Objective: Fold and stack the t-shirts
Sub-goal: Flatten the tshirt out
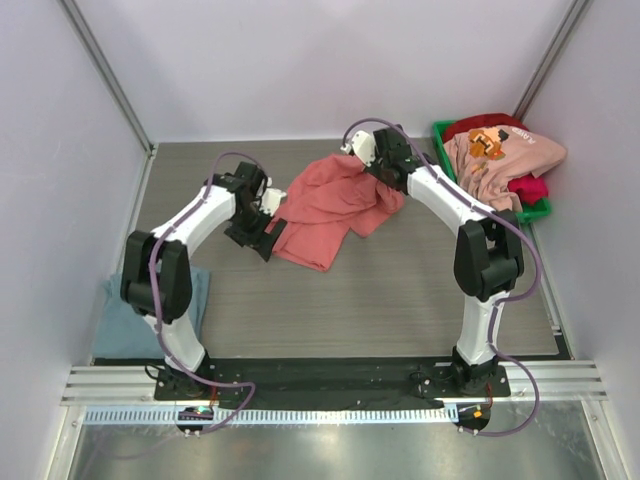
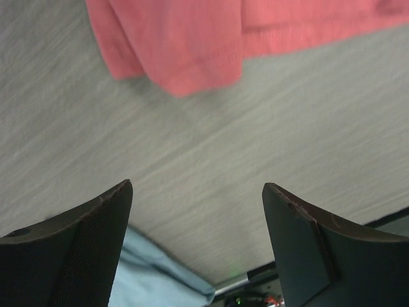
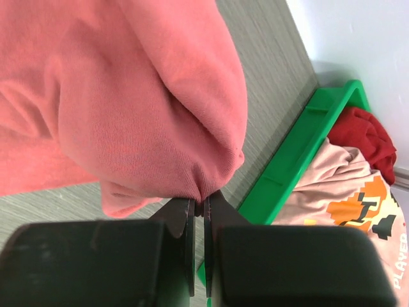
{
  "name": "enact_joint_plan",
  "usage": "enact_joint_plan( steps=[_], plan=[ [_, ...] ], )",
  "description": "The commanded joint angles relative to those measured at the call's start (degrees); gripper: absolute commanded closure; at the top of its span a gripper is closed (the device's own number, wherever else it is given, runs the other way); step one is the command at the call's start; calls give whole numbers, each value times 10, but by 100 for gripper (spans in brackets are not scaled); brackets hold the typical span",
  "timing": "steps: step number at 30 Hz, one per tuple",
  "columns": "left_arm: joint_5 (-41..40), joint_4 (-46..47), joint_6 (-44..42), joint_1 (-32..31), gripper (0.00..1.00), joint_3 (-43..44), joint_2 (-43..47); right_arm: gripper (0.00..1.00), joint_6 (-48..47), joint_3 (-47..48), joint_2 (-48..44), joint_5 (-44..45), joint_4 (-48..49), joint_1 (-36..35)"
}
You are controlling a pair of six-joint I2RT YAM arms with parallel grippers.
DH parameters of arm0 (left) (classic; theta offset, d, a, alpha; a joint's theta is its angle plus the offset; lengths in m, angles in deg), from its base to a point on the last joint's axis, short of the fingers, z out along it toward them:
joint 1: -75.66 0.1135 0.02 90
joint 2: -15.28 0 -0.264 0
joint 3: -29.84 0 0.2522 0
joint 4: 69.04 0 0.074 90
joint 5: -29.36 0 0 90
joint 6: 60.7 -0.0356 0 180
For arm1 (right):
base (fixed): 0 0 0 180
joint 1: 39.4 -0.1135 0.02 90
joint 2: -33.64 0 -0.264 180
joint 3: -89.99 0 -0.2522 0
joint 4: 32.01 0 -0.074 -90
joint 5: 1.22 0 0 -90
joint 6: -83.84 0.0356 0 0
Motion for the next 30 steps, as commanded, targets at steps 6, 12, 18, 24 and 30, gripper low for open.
enact_joint_plan(
  steps=[6,12,18,24,30],
  plan=[
    [42,-1,29,5,30,110,-102,99,12,27,-10,-7,16,-1],
    [52,-5,39,20,40,130,-124,99,12,21,-12,-7,17,0],
    [96,-3,65,56,43,120,-136,99,9,26,-7,-3,15,1],
    [150,-3,89,74,48,116,-160,99,5,34,2,0,11,1],
    [183,0,96,84,54,114,-184,99,4,38,4,3,9,1]
  ],
)
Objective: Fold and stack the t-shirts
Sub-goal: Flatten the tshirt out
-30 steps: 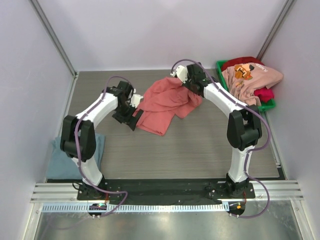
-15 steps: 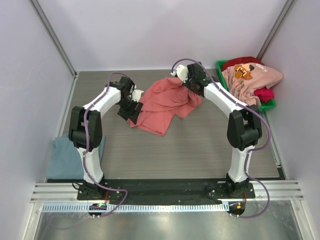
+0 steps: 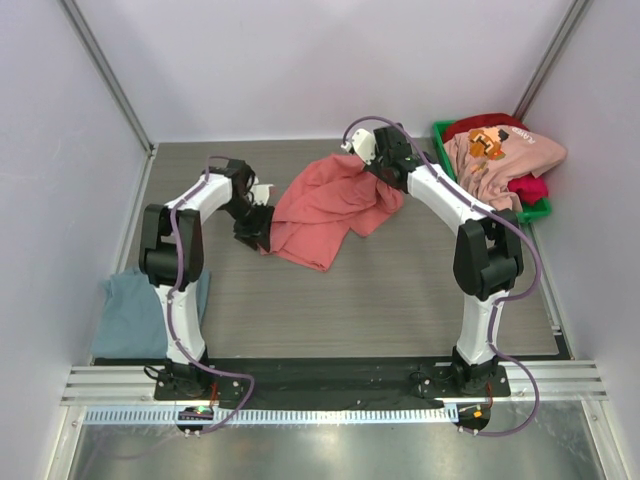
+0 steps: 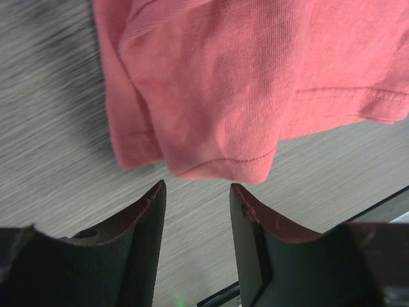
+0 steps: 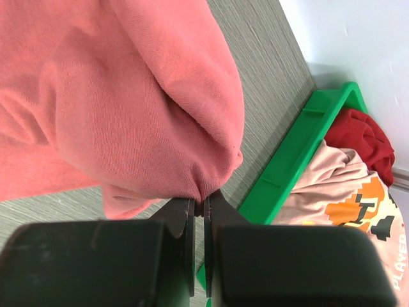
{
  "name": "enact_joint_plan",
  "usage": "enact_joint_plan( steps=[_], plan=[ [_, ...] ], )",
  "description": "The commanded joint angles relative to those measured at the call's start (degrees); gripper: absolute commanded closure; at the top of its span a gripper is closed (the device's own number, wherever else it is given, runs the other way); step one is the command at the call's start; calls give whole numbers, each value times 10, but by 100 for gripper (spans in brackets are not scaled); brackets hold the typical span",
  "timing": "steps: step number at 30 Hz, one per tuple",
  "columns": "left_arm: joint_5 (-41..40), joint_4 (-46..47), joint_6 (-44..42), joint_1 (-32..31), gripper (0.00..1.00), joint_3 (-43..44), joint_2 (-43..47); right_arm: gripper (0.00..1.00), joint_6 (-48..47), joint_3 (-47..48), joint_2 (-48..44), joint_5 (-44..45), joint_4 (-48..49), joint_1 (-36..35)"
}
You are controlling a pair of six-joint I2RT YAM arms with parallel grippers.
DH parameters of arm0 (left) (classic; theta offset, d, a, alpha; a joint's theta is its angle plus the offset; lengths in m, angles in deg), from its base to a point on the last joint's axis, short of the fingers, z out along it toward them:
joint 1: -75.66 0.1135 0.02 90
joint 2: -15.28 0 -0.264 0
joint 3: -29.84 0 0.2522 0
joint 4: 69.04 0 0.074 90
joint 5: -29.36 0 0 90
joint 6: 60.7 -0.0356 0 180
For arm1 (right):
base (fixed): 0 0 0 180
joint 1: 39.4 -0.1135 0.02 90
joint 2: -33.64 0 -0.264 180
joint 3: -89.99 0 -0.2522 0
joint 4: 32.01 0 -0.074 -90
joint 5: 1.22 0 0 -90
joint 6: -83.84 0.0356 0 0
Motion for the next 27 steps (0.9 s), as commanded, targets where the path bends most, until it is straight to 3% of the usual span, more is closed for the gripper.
enact_joint_plan(
  steps=[1,21,23,25,27],
  plan=[
    [44,-1,12,6,55,6,-6,99,-1,26,0,6,9,0],
    [74,-2,17,12,62,23,-54,99,-5,30,14,9,7,0],
    [76,-2,14,14,74,23,-58,99,-5,30,14,10,7,0],
    [73,-1,18,16,100,19,-58,99,-3,30,15,9,6,0],
    [71,0,19,20,100,18,-55,99,-1,29,16,10,6,0]
  ],
)
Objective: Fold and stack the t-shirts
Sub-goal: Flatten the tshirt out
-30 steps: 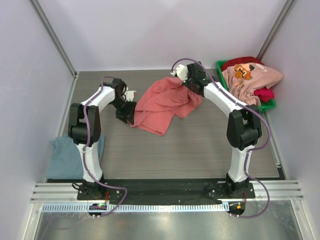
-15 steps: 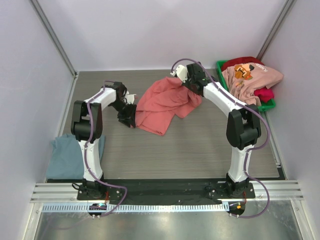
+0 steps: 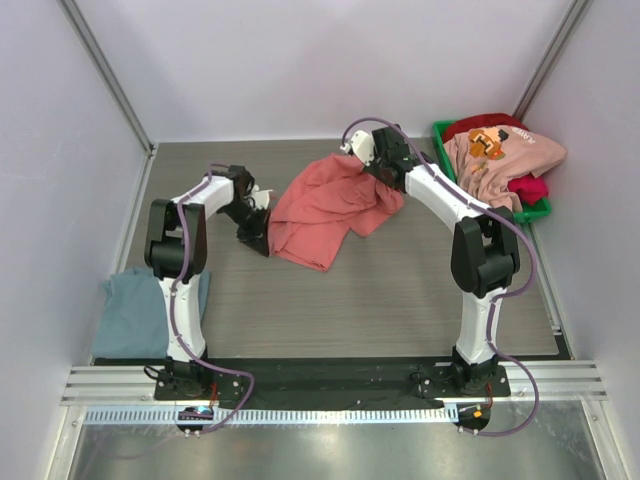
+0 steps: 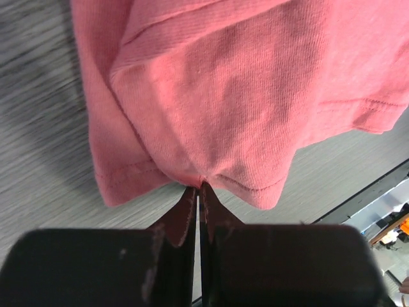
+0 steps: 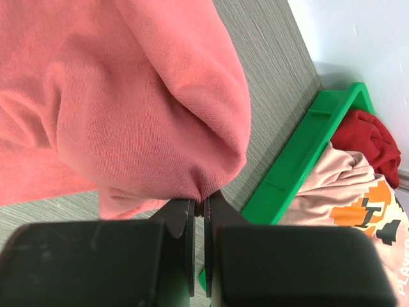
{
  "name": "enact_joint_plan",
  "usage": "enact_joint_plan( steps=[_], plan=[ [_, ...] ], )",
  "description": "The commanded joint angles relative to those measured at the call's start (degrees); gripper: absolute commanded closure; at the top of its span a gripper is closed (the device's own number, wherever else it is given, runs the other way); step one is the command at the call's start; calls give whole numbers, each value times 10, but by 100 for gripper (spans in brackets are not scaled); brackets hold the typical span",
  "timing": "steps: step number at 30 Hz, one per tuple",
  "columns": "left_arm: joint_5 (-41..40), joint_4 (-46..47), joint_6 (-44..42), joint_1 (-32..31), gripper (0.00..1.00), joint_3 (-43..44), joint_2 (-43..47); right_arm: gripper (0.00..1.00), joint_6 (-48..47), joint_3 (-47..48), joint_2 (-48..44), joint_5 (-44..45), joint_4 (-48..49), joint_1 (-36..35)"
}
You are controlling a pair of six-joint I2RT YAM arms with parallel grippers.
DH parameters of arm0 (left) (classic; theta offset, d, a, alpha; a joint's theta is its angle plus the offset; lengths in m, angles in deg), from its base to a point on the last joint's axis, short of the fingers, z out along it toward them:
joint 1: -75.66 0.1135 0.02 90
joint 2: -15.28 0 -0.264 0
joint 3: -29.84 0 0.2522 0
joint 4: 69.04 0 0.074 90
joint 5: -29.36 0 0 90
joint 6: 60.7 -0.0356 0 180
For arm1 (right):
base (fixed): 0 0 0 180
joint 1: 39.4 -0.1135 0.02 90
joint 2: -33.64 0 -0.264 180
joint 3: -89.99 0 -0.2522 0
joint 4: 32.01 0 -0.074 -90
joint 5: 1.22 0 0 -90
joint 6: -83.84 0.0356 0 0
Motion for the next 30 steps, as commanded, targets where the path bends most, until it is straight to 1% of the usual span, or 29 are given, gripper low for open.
enact_joint_plan(
  steps=[1,5,7,9,10,12,15,18,22,23,24,25,26,27,28,30],
  plan=[
    [6,0,3,10,100,9,1,99,-1,23,-1,7,6,0],
    [2,-19,-12,31,100,20,30,99,-3,26,-7,10,7,1],
    [-11,-36,-36,51,100,33,70,99,4,32,-21,8,7,5],
    [-35,-56,-56,67,100,61,111,99,13,40,-34,5,7,9],
    [-43,-64,-82,80,100,87,125,99,20,43,-49,4,6,14],
    [-66,-78,-105,91,100,115,145,99,45,52,-64,5,6,20],
    [-75,-85,-129,93,100,163,178,99,59,53,-98,2,4,23],
    [-64,-91,-134,93,100,205,195,99,69,53,-142,-47,-13,21],
    [-50,-115,-132,93,100,261,202,99,100,61,-191,-71,-40,19],
    [-47,-124,-134,93,100,264,208,99,108,66,-199,-76,-61,19],
    [-43,-128,-138,93,100,266,216,99,121,66,-220,-85,-75,19],
    [-34,-128,-140,93,100,261,225,99,124,65,-228,-98,-111,19],
    [-27,-130,-142,93,100,255,247,99,126,63,-241,-121,-131,19],
    [-16,-129,-146,93,100,249,261,99,126,61,-265,-177,-151,19],
    [0,-129,-150,93,100,233,274,99,128,50,-281,-202,-176,19],
    [5,-116,-150,93,100,218,324,99,143,35,-310,-220,-177,17]
  ],
)
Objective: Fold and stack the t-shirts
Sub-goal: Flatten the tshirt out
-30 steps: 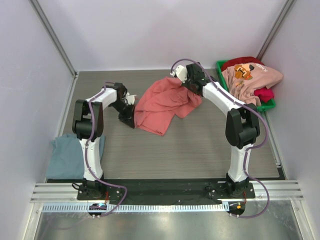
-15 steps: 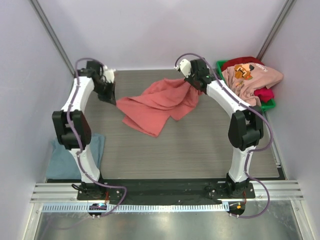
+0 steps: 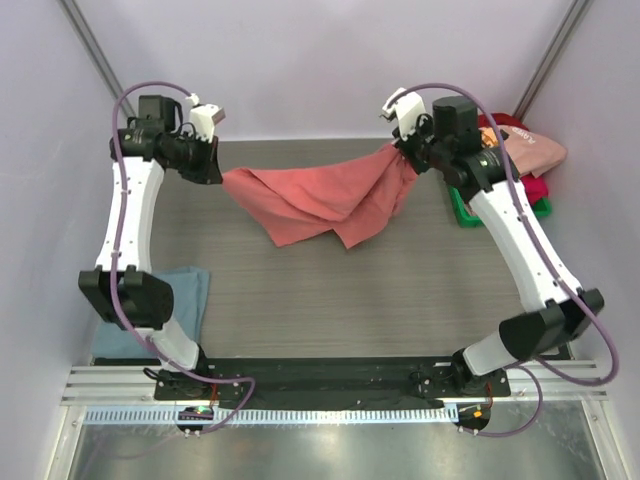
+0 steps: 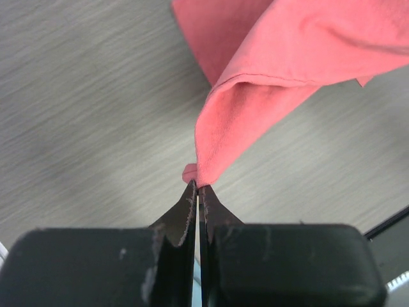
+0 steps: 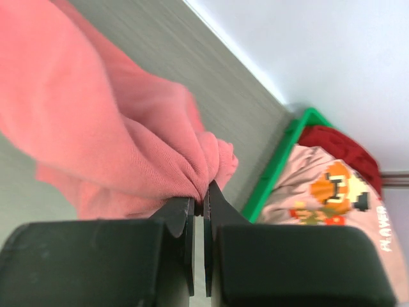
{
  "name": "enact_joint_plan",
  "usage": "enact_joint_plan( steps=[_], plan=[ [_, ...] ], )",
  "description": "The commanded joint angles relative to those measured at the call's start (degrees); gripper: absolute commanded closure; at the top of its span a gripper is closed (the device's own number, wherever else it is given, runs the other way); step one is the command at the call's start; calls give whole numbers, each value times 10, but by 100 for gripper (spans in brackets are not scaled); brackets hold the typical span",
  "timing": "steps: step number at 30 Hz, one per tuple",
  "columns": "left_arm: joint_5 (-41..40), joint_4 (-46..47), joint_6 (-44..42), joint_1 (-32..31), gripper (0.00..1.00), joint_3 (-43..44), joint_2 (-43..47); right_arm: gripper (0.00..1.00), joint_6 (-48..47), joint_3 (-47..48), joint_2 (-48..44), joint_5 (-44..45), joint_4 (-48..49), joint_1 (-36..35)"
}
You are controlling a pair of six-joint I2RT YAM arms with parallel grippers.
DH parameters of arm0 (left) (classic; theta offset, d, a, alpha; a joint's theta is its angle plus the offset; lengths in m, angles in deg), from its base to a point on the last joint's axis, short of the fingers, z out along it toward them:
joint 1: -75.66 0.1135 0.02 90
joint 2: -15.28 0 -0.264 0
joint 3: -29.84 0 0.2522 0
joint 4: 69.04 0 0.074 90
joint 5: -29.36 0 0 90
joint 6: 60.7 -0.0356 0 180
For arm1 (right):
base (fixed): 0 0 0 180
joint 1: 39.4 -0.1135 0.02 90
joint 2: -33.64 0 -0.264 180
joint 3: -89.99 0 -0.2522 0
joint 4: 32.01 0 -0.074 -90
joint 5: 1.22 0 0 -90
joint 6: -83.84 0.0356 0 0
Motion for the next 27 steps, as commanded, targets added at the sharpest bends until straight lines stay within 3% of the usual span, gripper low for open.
enact_joint_plan(
  steps=[1,6,9,15,23,24,27],
  plan=[
    [37,-2,-15,1,100,-19,101,99,60,-6,-78,-76,-40,-2],
    [-5,46,-19,1,100,-32,201,99,64,3,-131,-97,-58,-4],
    [-5,54,-13,1,100,-43,211,99,46,-14,-144,-103,-60,-4],
    [10,47,-2,-1,100,-38,113,99,-3,-43,-58,-85,-45,-3],
    [17,55,27,-6,100,-8,-85,99,-54,-74,79,-72,35,5],
    [14,60,30,-6,100,-3,-101,97,-55,-68,96,-64,39,6],
    [-7,64,35,-6,100,19,-152,70,-37,-13,152,-24,47,7]
  ],
)
